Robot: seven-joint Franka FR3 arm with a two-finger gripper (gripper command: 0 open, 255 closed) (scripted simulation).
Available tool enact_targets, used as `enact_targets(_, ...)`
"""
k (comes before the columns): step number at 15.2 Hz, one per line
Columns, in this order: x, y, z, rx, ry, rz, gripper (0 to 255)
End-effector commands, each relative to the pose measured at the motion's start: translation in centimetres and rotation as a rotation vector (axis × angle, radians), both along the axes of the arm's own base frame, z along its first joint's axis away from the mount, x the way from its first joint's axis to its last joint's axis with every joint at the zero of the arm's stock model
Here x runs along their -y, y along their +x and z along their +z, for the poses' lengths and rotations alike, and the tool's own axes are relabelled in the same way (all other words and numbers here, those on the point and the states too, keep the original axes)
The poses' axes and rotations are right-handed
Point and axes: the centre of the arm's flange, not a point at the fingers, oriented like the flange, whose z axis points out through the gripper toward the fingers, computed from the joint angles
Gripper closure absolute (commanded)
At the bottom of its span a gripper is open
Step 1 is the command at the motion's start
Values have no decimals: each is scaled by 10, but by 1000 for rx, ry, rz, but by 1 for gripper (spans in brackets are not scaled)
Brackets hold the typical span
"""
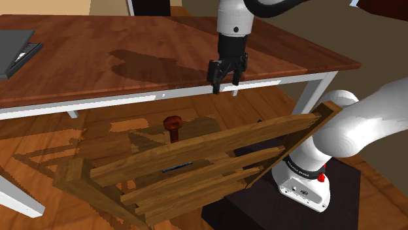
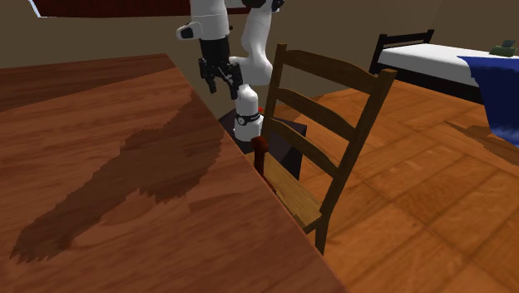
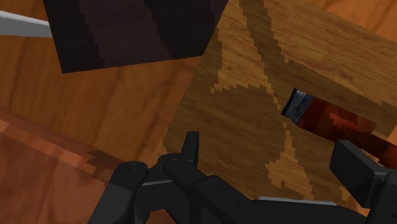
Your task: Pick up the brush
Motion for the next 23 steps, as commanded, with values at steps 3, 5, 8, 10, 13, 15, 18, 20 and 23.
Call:
enact_targets(3,-51,13,-13,30,-10,-40,0)
enact_targets(5,-76,20,-19,44,-16,-59,0)
enact_targets(8,-113,31,-29,66,-25,-87,0)
enact_targets(10,-137,39,-36,80,-30,-106,0)
enact_targets(13,-173,52,-46,101,-39,-134,0)
enact_targets(15,-175,53,-52,103,-39,-135,0)
enact_targets(18,-175,53,-68,103,-39,-135,0)
enact_targets(20,-175,53,-79,103,-39,-135,0)
enact_targets(23,-175,53,-87,103,-39,-135,0)
